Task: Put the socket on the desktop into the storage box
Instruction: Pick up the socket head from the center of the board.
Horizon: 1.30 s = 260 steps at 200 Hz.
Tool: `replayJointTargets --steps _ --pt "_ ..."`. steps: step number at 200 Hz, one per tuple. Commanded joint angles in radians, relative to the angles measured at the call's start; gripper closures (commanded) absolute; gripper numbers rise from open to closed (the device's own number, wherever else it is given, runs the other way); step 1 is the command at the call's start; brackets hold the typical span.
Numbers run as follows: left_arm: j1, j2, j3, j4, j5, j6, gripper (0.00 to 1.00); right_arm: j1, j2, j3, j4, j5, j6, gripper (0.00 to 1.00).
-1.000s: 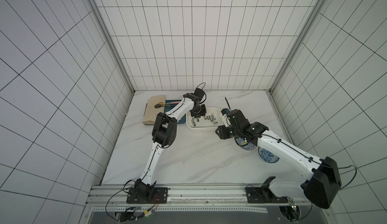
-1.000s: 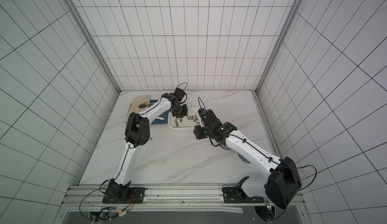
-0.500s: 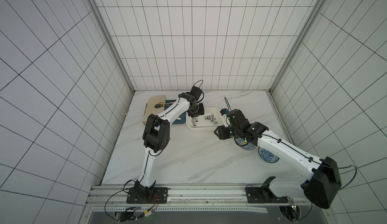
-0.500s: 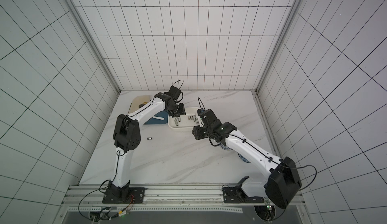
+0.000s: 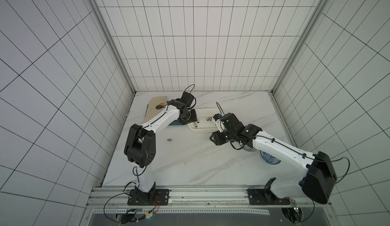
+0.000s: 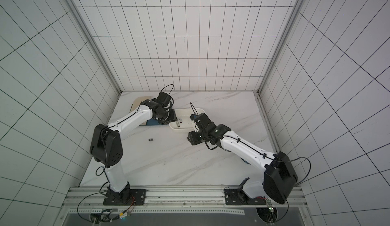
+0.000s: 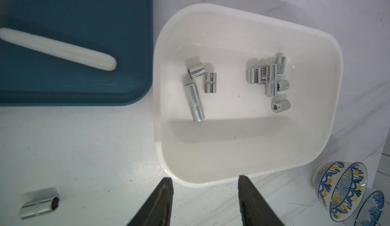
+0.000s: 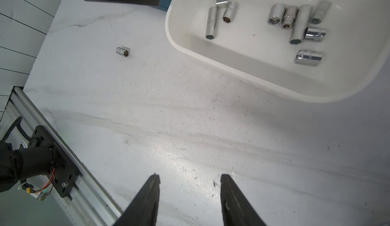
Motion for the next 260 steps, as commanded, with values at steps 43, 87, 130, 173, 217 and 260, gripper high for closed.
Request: replayJointTargets --steps 43,87,130,173,217,260 --pt "0.13 -0.193 -0.201 0.032 -0.033 -0.007 0.46 0.054 0.119 0.15 0.028 -0.054 -0.04 0.5" --pt "0.212 -0.26 -0.291 0.004 -0.045 -0.004 0.46 0.102 0.198 0.22 0.029 -0.063 -0.066 0.5" --pt "0.271 -0.299 -0.376 0.003 -0.042 -0.008 0.46 0.127 0.245 0.267 0.024 -0.066 -0.079 0.5" --pt "0.281 -0.263 -0.42 0.031 -0.047 0.002 0.43 0.138 0.257 0.271 0.022 -0.062 -0.076 0.5" --pt "0.281 -0.189 -0.43 0.05 -0.042 0.023 0.41 0.138 0.238 0.248 0.024 -0.046 -0.068 0.51" --pt "0.281 -0.138 -0.43 0.052 -0.041 0.036 0.41 0.138 0.227 0.227 0.039 -0.038 -0.061 0.5"
